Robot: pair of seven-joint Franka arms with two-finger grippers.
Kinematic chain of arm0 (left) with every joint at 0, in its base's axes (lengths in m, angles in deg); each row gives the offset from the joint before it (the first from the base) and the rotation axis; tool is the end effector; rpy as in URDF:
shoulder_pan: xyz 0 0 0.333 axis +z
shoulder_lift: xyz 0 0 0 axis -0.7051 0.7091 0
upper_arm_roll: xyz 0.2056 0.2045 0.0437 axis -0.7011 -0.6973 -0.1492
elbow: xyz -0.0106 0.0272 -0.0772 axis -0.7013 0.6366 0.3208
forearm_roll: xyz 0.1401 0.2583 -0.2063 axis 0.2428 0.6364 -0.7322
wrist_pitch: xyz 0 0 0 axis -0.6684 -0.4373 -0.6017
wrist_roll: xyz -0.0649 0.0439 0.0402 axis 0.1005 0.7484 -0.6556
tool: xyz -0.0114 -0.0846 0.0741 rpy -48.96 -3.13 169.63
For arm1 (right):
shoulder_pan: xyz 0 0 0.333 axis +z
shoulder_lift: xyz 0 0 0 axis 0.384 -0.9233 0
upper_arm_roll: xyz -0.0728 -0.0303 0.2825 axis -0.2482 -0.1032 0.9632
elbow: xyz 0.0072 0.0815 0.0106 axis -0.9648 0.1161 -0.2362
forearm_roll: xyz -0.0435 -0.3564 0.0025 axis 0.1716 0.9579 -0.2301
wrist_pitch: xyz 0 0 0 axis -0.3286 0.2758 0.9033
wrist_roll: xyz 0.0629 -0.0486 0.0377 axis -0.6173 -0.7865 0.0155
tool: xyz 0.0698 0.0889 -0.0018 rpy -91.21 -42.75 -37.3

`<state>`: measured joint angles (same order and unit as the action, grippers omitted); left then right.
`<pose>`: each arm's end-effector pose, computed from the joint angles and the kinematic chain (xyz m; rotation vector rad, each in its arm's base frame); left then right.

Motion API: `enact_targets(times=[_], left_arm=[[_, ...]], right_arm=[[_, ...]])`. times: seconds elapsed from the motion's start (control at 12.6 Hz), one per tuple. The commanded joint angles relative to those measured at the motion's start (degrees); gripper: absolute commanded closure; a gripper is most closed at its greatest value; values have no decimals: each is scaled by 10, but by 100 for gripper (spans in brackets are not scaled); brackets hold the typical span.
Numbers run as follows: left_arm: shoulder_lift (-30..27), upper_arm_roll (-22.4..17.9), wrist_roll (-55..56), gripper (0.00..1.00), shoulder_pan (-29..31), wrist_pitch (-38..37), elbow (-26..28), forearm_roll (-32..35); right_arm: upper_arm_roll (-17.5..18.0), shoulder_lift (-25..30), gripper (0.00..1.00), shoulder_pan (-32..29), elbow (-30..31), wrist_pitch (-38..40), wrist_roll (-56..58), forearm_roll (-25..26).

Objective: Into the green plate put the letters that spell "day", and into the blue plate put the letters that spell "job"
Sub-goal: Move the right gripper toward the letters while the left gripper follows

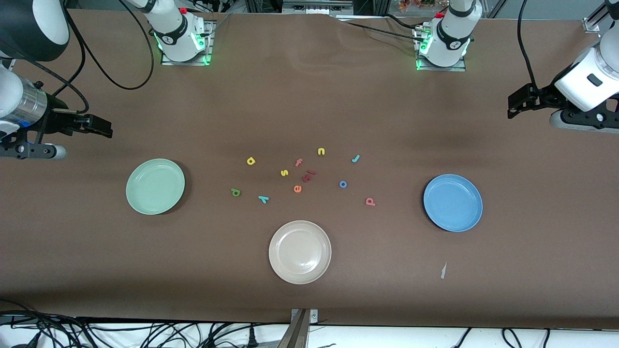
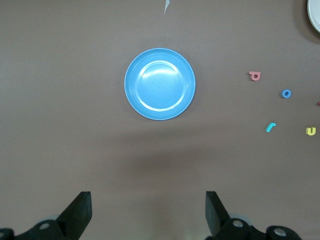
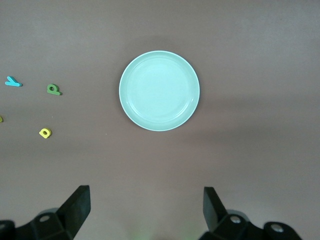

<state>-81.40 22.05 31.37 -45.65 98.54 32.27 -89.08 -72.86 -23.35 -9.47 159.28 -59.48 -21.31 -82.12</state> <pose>0.5122 -0.0336 0.5767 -3.1202 0.1522 0.1283 0.5484 0.0222 0.5201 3.0977 -0.0603 -0.2237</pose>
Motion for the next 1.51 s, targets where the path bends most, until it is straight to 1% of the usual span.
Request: enact_targets(times=[0.0,0.16,0.4,0.56,0.71,0.87,1.03,1.11,1.19,1.27,1.35,1.43], left_arm=[[10,-1,1,0,-2,-16,-21,-16],[10,-1,0,0,-2,-16,-21,-16],[10,4,0,0,-6,-16,-21,-16],[10,8,-2,0,-6,-16,-21,-16],[16,8,-5,0,-8,-17,-21,-16],[21,11,-1,0,-24,-17,-21,-16],[52,13,-6,0,-51,-17,-19,-16],[89,16,0,0,-70,-17,-21,-15],[120,17,0,0,-93,-15,-23,-15],[141,18,1,0,-110,-7,-30,-15],[175,18,1,0,-128,0,-40,-16],[203,18,0,0,-134,8,-49,-16]], right_arm=[[0,-10,0,7,-7,-11,-4,-10],[0,-23,0,16,-8,-23,-6,-37],[0,-45,0,48,-7,-46,-24,-39],[0,-59,0,74,0,-75,-92,-39],[0,-67,0,109,27,-126,-154,-39],[0,-79,0,137,41,-163,-239,-39],[1,-90,0,162,58,-197,-313,-41],[1,-90,0,173,79,-221,-330,-41],[1,-91,0,176,97,-241,-331,-41],[13,-92,0,177,115,-256,-334,-52],[19,-92,0,178,141,-278,-335,-69],[21,-92,0,179,166,-304,-340,-75]])
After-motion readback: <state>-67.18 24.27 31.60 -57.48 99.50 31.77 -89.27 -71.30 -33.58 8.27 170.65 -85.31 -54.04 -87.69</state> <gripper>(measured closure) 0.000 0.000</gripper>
